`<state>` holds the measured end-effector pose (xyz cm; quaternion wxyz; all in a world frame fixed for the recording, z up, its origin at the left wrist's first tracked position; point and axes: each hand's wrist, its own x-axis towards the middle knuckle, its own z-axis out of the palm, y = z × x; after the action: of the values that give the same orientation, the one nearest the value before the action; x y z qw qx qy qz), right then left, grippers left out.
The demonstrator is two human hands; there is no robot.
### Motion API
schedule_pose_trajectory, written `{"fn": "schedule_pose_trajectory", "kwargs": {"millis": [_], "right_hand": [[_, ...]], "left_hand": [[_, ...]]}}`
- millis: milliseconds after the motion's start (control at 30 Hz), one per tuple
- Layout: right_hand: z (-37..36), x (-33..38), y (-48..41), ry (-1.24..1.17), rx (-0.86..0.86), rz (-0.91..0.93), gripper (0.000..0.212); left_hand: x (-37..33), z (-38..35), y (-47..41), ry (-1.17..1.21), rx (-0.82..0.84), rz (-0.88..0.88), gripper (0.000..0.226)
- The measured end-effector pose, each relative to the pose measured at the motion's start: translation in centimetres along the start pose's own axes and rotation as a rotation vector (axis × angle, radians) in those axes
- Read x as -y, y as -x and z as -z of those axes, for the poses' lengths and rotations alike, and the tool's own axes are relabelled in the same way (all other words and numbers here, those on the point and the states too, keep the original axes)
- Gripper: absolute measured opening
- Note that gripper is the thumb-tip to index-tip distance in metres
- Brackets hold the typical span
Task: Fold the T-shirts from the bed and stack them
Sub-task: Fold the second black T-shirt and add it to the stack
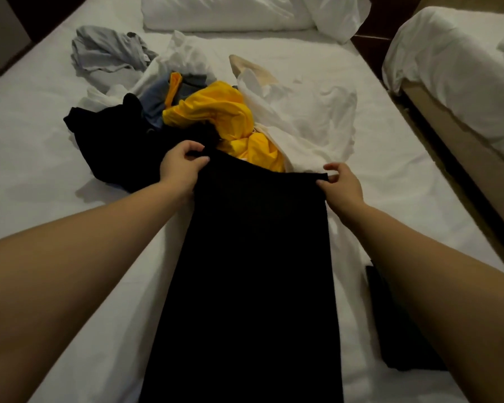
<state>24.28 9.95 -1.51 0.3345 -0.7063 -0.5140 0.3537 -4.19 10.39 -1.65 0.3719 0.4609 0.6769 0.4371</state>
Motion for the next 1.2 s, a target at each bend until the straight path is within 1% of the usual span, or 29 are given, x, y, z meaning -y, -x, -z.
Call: {"fn": "schedule_pose_trajectory", "kwargs": {"millis": [100, 133, 200, 267, 300, 367, 433, 467, 533, 600, 667, 733, 833, 933, 1000, 1100, 1133, 1200], "right_hand": [[-1.3, -2.0, -1.2, 0.046, -0.038, -0.039, 0.028], [-1.6, -2.5, -1.6, 0.071, -0.051, -0.043, 0.028], [-1.7, -3.3, -2.1, 0.103, -0.072, -0.045, 0.026], [-1.7, -3.6, -2.0, 0.112, -0.074, -0.046, 0.023], [-1.7, -3.6, -1.9, 0.112, -0.068, -0.041, 0.025], [-1.6, -3.5, -1.3, 0.065, -0.056, -0.052, 0.036], [-1.3, -3.2, 0.1, -0.053, -0.038, -0.094, 0.049], [-1.1, -3.4, 0.8, -0.112, -0.034, -0.122, 0.055], [-0.8, -3.9, 2.8, -0.135, -0.023, -0.164, 0.061], [-0.5, -4.5, 5.1, -0.055, 0.033, -0.180, 0.051], [-0.4, -4.8, 6.8, 0.023, 0.151, -0.203, 0.040], [-0.4, -4.8, 7.8, 0.069, 0.222, -0.215, 0.036], [-0.1, -4.7, 8.1, 0.086, 0.227, -0.214, 0.031], [0.0, -4.8, 8.3, 0.097, 0.244, -0.205, 0.032], [-0.1, -4.9, 8.3, 0.104, 0.252, -0.198, 0.033], [-0.2, -5.1, 8.2, 0.113, 0.180, -0.199, 0.032], [-0.2, -5.2, 8.2, 0.114, 0.162, -0.197, 0.032], [-0.2, -5.2, 8.3, 0.130, 0.159, -0.195, 0.032]], "left_hand": [[1.4, -0.9, -0.3, -0.164, -0.048, -0.064, 0.022], [1.8, -1.2, -0.4, -0.178, -0.062, -0.060, 0.023], [2.2, -1.7, -0.5, -0.138, -0.058, -0.026, 0.024], [2.3, -1.9, -0.3, -0.109, -0.010, -0.004, 0.029], [2.4, -1.9, -0.1, -0.095, 0.023, 0.001, 0.034], [2.5, -1.8, 1.0, -0.056, 0.056, -0.010, 0.046], [2.9, -1.5, 3.4, 0.040, 0.030, -0.026, 0.057], [3.2, -1.2, 5.1, 0.104, -0.004, -0.010, 0.058], [4.2, -0.1, 9.1, 0.139, -0.045, 0.086, 0.046], [5.2, 0.9, 12.4, 0.095, -0.006, 0.189, 0.028], [5.4, 1.4, 14.2, 0.064, 0.056, 0.254, 0.021], [5.2, 1.7, 14.8, 0.009, 0.096, 0.262, 0.019], [4.6, 2.1, 15.5, -0.080, 0.135, 0.219, 0.018], [4.9, 2.3, 16.2, -0.156, 0.116, 0.216, 0.018], [5.1, 2.4, 16.7, -0.163, 0.072, 0.225, 0.023], [6.0, 2.9, 16.7, -0.178, -0.041, 0.282, 0.025], [6.2, 3.1, 16.5, -0.161, -0.042, 0.303, 0.025], [6.3, 3.3, 16.1, -0.103, 0.031, 0.341, 0.023]]}}
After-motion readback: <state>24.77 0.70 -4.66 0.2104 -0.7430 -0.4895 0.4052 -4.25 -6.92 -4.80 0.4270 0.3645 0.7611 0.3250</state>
